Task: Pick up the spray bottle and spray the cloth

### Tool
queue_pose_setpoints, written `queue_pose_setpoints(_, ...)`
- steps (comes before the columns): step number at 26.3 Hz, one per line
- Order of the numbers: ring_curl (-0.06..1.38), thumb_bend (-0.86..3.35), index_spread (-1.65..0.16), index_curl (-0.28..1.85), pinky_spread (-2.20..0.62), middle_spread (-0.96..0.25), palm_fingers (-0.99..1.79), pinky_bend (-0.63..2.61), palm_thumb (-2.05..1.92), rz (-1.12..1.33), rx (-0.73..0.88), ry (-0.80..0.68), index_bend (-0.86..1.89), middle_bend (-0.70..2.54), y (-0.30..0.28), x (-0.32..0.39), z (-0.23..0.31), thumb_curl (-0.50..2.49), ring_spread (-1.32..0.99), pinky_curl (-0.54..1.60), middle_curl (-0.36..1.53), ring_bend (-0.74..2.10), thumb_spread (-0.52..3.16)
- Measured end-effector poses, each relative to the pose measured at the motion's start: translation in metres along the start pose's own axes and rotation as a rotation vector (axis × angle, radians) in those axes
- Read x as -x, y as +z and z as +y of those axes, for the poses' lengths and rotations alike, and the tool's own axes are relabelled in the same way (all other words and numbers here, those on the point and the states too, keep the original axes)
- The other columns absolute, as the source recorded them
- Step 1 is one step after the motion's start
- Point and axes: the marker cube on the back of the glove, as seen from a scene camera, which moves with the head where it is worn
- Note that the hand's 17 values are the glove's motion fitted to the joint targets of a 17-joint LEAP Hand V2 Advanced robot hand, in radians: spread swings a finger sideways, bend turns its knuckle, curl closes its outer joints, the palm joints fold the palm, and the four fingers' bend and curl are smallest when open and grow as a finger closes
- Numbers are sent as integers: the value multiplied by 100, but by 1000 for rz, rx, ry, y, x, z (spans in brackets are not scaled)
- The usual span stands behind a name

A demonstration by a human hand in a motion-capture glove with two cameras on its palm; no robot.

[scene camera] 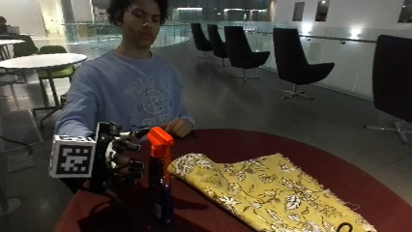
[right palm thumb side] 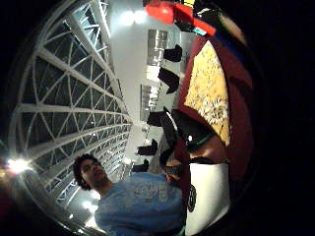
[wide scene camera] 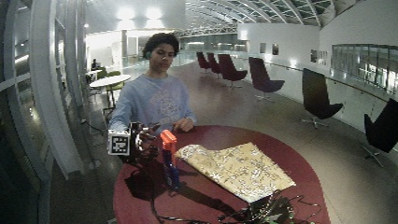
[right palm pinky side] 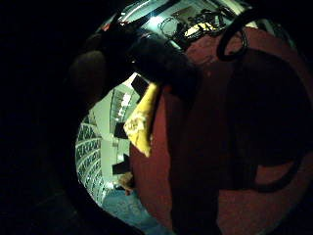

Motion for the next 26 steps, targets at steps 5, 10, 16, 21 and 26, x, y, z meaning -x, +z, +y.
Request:
queue_pose_setpoints(5, 30, 4, -38, 23, 24, -1, 58, 41, 72, -17, -59, 32, 11, 20, 13, -11, -47, 35, 3, 34, 35, 37, 106)
queue_pose_setpoints(10, 31, 1, -38, 22, 24, -1, 58, 42, 74, -44, -80, 41, 9, 21, 31, -18, -81, 36, 2, 34, 36, 39, 103)
queue_pose_setpoints(16, 31, 9, -35, 24, 25, -6, 87, 28, 95, -55, -195, 40, 16, 33, 39, -28, -96, 44, -4, 30, 39, 47, 97)
queue_pose_setpoints(21, 33, 8, -32, 29, 23, -10, 100, 23, 103, -48, -231, 35, 19, 35, 38, -29, -98, 49, -7, 29, 42, 46, 82)
queue_pose_setpoints(26, 35, 5, -30, 33, 22, -12, 103, 20, 105, -59, -230, 36, 17, 33, 38, -29, -98, 52, -9, 30, 44, 44, 74)
